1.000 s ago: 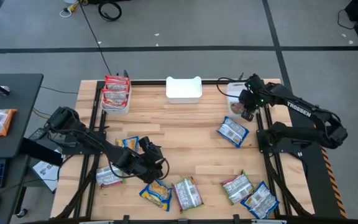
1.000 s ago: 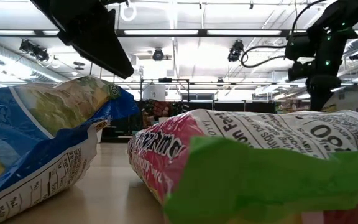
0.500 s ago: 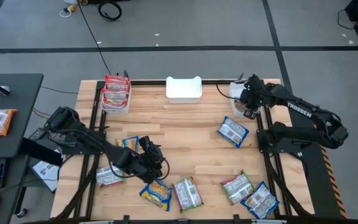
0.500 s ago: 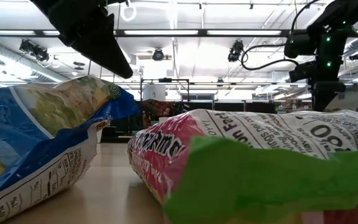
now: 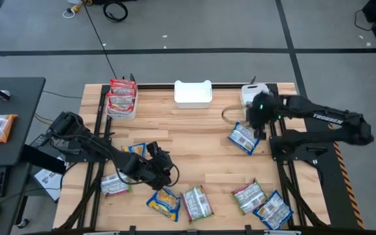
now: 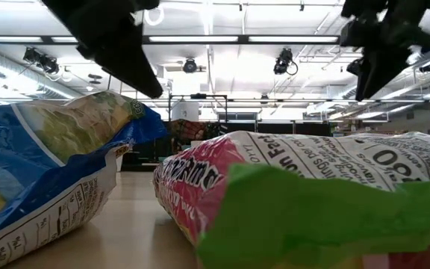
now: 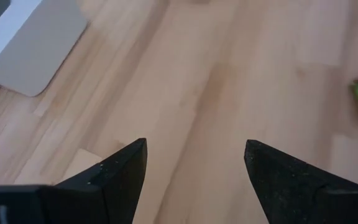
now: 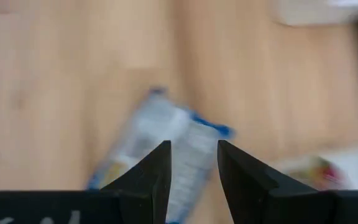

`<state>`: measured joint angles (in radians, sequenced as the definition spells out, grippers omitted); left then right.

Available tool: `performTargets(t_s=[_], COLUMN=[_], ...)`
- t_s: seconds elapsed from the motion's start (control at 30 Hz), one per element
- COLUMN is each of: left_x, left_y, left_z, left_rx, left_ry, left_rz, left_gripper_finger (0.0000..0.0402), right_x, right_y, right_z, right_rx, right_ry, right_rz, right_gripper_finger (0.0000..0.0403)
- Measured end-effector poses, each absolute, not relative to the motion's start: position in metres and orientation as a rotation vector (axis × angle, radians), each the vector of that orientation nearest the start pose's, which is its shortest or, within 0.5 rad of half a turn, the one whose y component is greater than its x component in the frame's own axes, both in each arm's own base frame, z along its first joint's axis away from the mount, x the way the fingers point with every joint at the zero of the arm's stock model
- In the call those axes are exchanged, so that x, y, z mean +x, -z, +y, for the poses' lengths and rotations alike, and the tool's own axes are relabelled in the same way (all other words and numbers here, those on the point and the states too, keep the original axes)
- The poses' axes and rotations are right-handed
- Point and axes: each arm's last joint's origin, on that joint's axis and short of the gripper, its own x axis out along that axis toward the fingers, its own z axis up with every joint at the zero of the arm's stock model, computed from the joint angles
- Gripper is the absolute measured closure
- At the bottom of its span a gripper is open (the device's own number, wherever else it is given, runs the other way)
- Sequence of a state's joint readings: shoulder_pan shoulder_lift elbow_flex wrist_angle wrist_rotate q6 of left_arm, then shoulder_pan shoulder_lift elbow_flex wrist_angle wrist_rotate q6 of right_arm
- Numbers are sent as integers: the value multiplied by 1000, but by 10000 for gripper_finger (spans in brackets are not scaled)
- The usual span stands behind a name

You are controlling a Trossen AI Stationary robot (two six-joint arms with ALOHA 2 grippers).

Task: Sort Maruchan noodles
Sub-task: Put the green noodle pack into the right white bin

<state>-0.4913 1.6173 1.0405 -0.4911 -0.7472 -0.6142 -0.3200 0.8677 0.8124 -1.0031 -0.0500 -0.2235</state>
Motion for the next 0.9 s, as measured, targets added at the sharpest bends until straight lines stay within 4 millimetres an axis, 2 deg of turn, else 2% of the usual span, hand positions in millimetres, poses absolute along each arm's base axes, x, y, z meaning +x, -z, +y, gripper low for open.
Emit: performTargets(t_s=[0.27, 0.53, 0.67, 0.77, 0.9], left_x=[300, 305, 308, 311, 311], left_y=[-207, -207, -209, -210, -210], left_z=[-102, -89, -85, -82, -80], left_rx=[-26, -30, -49, -62, -36], left_ry=[-534, -553, -567, -573, -567], left_rz=[752, 764, 735, 717, 725], left_gripper_finger=[127, 127, 127, 127, 127], right_x=[174, 191, 189, 179, 165], right_y=[-247, -209, -193, -183, -174], right_z=[42, 132, 167, 181, 194], right_rx=[-161, -83, 15, 70, 139], right_ry=[-136, -333, -481, -548, -539], right_rz=[1121, 1166, 1217, 1344, 1488], right_gripper_finger=[268, 268, 268, 268, 268])
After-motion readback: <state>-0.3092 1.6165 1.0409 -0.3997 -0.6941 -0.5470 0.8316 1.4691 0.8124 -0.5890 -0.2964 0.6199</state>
